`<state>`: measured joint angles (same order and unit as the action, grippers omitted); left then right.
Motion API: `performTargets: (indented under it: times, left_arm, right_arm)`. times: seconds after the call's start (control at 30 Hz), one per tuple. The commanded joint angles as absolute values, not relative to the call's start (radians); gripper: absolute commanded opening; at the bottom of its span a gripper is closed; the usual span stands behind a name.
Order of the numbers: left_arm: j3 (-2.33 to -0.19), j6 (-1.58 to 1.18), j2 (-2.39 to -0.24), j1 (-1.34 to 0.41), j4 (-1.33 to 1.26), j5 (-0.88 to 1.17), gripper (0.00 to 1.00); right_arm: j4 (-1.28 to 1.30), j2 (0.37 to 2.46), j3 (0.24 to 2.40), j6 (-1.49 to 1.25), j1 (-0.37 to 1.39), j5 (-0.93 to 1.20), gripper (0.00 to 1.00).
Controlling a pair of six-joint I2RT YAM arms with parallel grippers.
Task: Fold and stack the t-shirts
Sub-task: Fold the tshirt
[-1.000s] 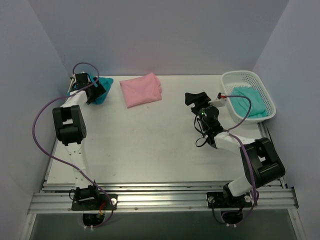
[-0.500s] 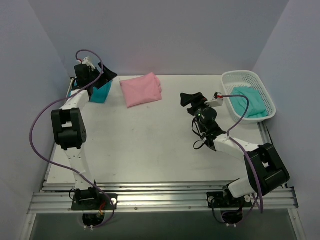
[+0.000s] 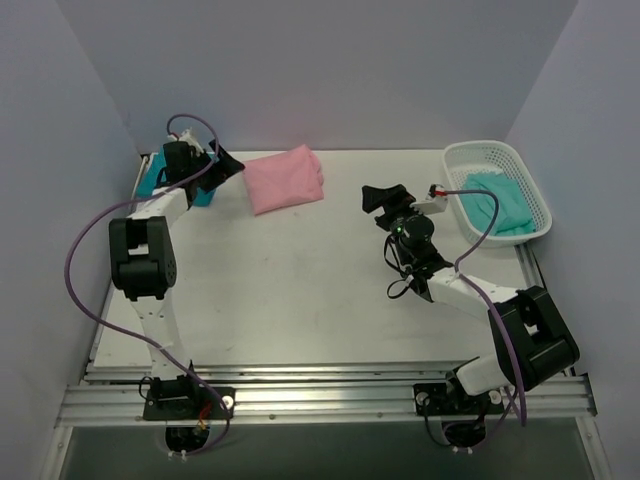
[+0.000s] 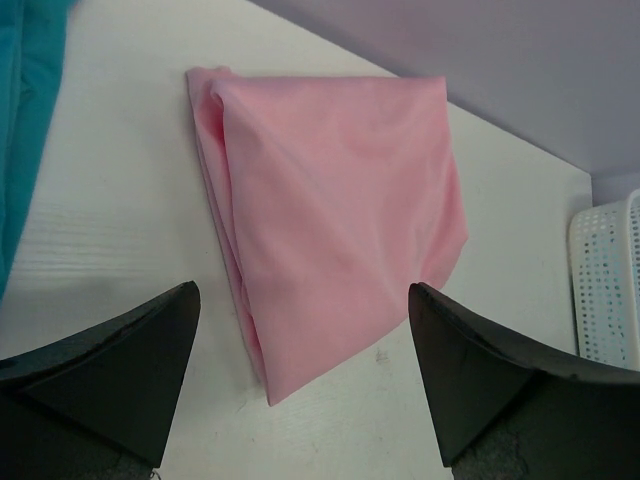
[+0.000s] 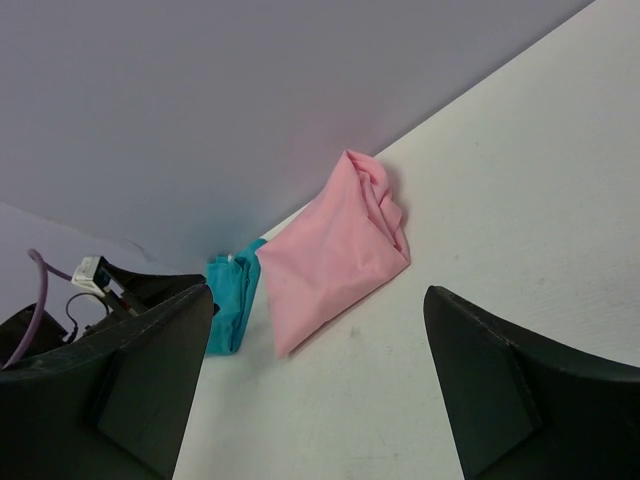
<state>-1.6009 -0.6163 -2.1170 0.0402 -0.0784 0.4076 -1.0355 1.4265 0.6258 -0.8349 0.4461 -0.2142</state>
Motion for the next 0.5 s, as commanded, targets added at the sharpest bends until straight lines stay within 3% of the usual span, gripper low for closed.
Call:
performTargets:
  times: [0.0, 0.47]
  left_arm:
    - [-1.623, -0.594, -2.161, 0.011, -0.083, 0.384, 0.94]
    - [-1.707, -0.586, -2.257, -0.09, -0.002, 0.238, 0.94]
  right_arm:
    - [-1.071, 1.384, 0.627, -0.813, 0.443, -0.245, 0.82]
    - [-1.052, 1.348, 0.606, -0.805, 0.417, -0.268, 0.83]
